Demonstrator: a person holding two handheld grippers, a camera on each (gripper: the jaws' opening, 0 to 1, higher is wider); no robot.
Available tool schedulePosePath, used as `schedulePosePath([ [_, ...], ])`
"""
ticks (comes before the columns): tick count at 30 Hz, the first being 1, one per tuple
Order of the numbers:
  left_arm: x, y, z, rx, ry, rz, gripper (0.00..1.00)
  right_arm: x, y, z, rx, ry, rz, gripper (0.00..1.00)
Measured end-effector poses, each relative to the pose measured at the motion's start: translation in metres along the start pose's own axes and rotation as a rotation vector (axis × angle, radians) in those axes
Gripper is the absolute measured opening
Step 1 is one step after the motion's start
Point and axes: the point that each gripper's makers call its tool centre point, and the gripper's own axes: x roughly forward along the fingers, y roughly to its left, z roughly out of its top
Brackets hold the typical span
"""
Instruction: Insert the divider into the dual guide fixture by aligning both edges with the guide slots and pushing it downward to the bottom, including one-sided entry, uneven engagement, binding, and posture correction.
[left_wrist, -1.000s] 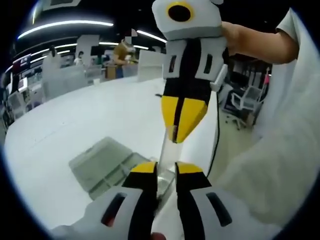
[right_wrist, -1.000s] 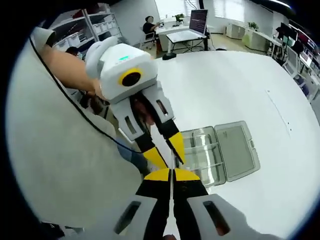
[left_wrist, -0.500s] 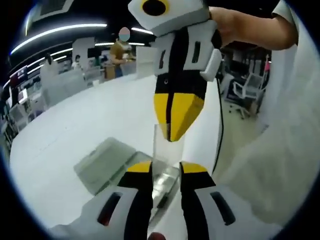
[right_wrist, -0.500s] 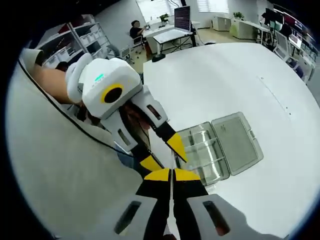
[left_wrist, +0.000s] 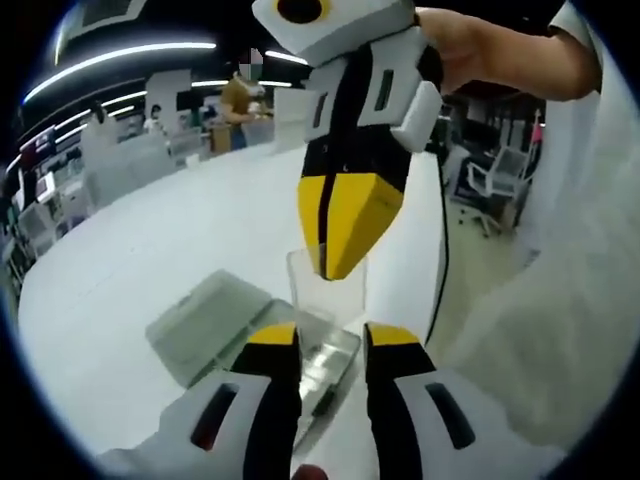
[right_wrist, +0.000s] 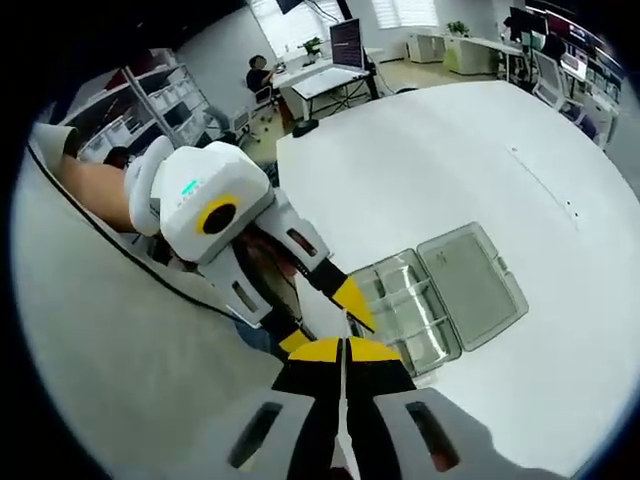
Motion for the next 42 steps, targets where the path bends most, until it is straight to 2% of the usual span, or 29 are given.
schedulePosePath([
  [8, 0.000, -0.002, -0.001, -0.041, -0.008, -0.012, 0.25, 0.002, 0.000, 0.001, 0.001, 0.002, 0.006, 0.00],
  [19, -0.012, 0.008, -0.004, -0.109, -0.034, 0.031, 0.37, 0.011, -0.005, 0.005, -0.091, 0.055, -0.010, 0.00],
  [24, -0.018, 0.012, -0.009, -0.155, -0.037, 0.058, 0.47, 0.014, -0.010, 0.006, -0.147, 0.080, -0.019, 0.00],
  [32, -0.024, 0.015, -0.012, -0.193, -0.050, 0.078, 0.50, 0.021, -0.016, 0.009, -0.206, 0.107, -0.028, 0.00],
  [38, -0.026, 0.016, -0.014, -0.237, -0.058, 0.092, 0.61, 0.025, -0.021, 0.009, -0.233, 0.127, -0.035, 0.00],
  [42, -0.027, 0.016, -0.015, -0.251, -0.057, 0.100, 0.64, 0.029, -0.022, 0.008, -0.263, 0.148, -0.030, 0.00],
])
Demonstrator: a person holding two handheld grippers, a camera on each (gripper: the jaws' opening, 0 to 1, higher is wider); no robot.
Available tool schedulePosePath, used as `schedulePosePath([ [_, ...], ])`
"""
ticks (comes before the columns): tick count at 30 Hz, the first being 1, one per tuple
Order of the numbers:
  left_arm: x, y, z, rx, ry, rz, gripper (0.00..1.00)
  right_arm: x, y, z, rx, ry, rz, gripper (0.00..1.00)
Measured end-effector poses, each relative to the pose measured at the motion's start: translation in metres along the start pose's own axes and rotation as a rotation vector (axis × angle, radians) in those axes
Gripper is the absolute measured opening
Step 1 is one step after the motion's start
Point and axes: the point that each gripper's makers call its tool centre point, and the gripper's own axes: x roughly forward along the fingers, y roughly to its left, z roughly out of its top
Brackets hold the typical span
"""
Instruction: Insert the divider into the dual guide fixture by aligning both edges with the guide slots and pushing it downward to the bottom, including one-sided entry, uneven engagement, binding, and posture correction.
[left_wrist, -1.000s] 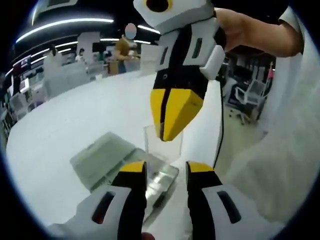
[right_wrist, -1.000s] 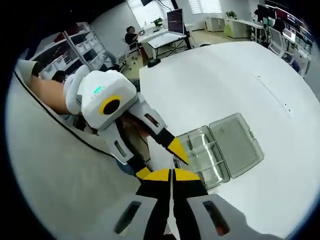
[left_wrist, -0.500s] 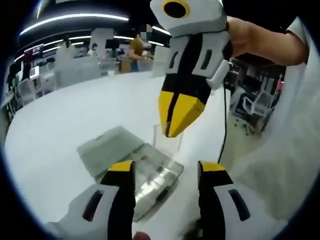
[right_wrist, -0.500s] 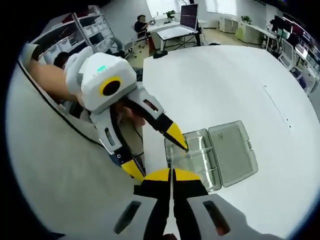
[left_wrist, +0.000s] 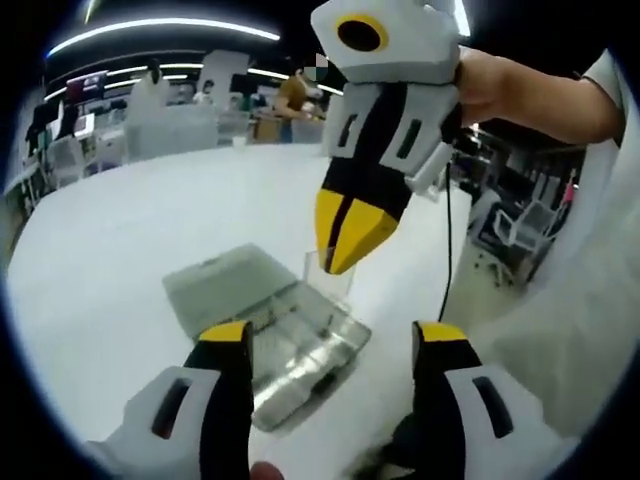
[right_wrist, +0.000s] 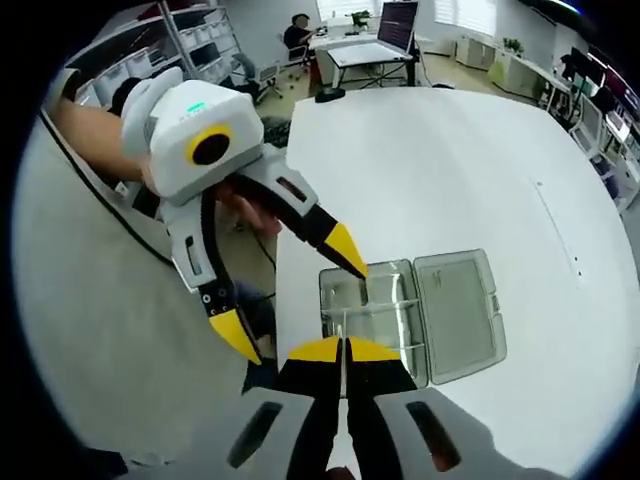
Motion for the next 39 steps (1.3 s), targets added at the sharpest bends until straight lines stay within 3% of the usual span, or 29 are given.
schedulePosePath([
  [16, -0.004, 0.007, -0.001, -0.044, -0.002, 0.040, 0.75, 0.012, -0.006, -0.001, -0.074, 0.042, -0.004, 0.00],
  [39, -0.006, 0.016, -0.011, -0.095, 0.005, 0.043, 0.79, 0.030, -0.012, 0.000, -0.119, 0.057, 0.001, 0.00],
])
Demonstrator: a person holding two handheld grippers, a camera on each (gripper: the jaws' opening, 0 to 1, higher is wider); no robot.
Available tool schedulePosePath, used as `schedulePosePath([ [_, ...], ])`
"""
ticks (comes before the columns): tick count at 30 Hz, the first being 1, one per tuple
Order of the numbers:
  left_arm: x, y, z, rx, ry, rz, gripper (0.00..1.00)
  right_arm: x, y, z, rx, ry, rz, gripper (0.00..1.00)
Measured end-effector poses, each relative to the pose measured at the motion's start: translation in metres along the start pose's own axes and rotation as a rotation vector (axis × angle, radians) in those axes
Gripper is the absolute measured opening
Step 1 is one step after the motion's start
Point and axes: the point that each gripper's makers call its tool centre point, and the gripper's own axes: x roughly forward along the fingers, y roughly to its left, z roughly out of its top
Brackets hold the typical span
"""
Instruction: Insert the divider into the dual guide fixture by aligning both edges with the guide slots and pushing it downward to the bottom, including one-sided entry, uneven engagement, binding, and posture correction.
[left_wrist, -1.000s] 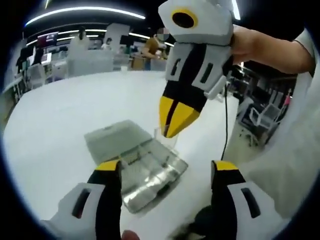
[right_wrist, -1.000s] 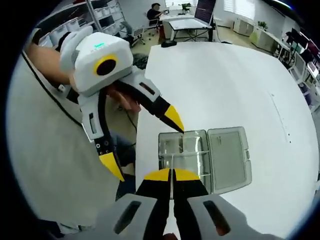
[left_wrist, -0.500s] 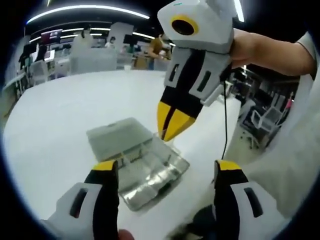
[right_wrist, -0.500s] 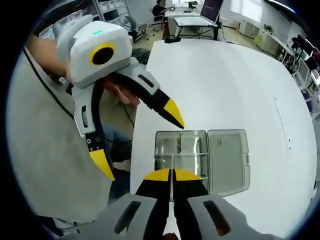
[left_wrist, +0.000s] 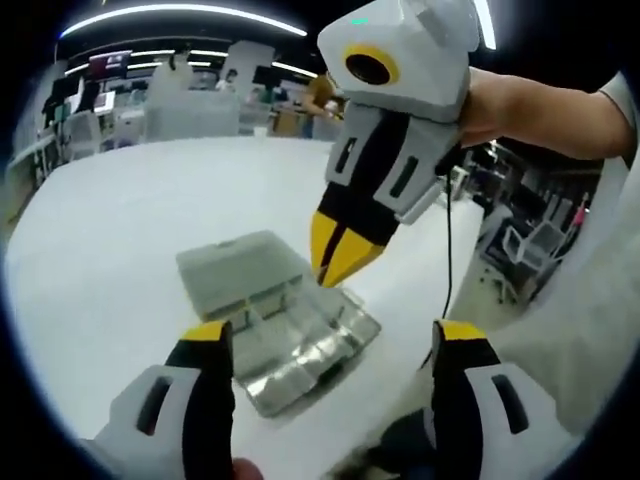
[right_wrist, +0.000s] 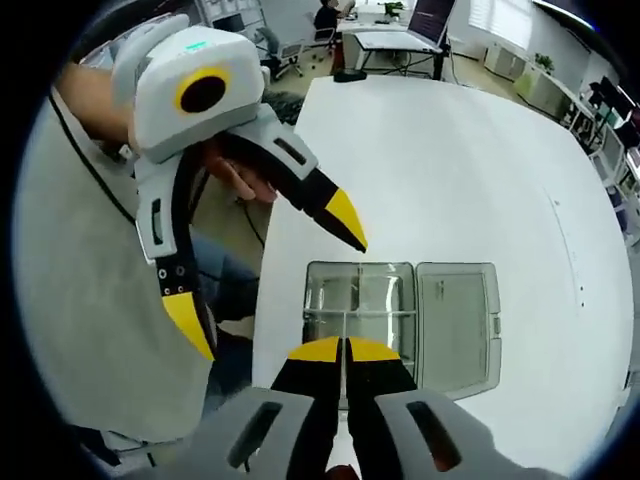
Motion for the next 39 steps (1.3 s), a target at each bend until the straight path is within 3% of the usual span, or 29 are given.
schedulePosePath([
  [39, -0.002, 0.007, -0.003, -0.011, 0.012, 0.003, 0.79, 0.018, -0.008, -0.009, 0.002, 0.028, 0.010, 0.00],
])
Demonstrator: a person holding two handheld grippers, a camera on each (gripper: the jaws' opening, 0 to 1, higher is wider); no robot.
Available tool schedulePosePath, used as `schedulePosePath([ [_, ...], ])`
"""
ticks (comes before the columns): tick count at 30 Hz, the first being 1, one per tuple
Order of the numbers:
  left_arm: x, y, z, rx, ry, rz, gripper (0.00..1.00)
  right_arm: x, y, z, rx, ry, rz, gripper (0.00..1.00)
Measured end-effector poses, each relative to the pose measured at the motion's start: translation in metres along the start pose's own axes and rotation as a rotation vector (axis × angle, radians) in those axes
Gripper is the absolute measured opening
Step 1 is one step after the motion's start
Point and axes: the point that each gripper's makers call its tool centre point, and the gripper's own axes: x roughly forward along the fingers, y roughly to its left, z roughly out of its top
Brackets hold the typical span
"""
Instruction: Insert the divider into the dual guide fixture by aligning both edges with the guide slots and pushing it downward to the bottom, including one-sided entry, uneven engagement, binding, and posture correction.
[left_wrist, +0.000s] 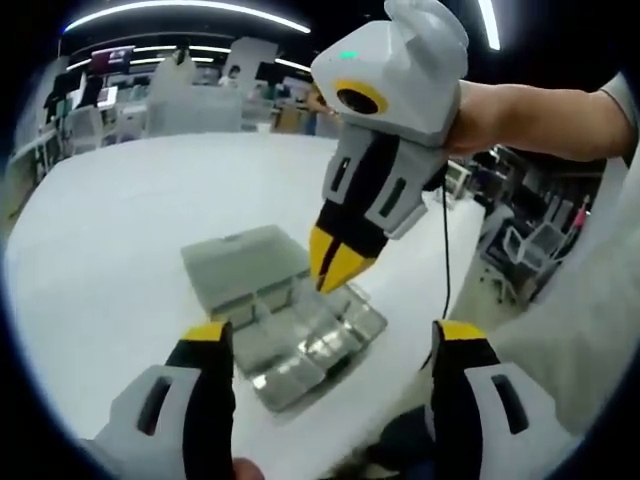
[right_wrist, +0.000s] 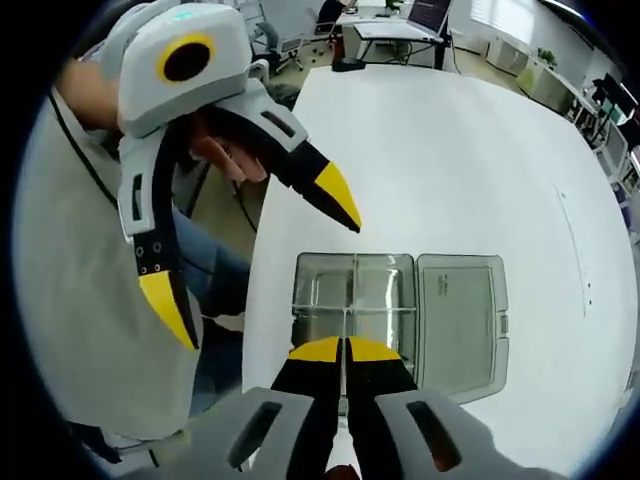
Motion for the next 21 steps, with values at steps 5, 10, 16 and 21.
schedulePosePath([
  [5, 0.0006, 0.0016, -0.0007, -0.004, 0.000, 0.001, 0.79, 0.0015, -0.0013, 0.0003, 0.010, -0.005, 0.004, 0.00],
  [10, 0.0009, 0.0030, -0.0023, -0.008, 0.002, 0.001, 0.79, 0.0036, -0.0024, -0.0009, 0.011, -0.002, 0.006, 0.00],
  [16, 0.0019, 0.0044, -0.0029, -0.011, 0.003, 0.001, 0.79, 0.0057, -0.0040, -0.0020, 0.019, -0.006, 0.009, 0.00],
  [21, 0.0021, 0.0058, -0.0033, -0.013, 0.006, 0.001, 0.78, 0.0067, -0.0041, -0.0022, 0.017, -0.006, 0.012, 0.00],
])
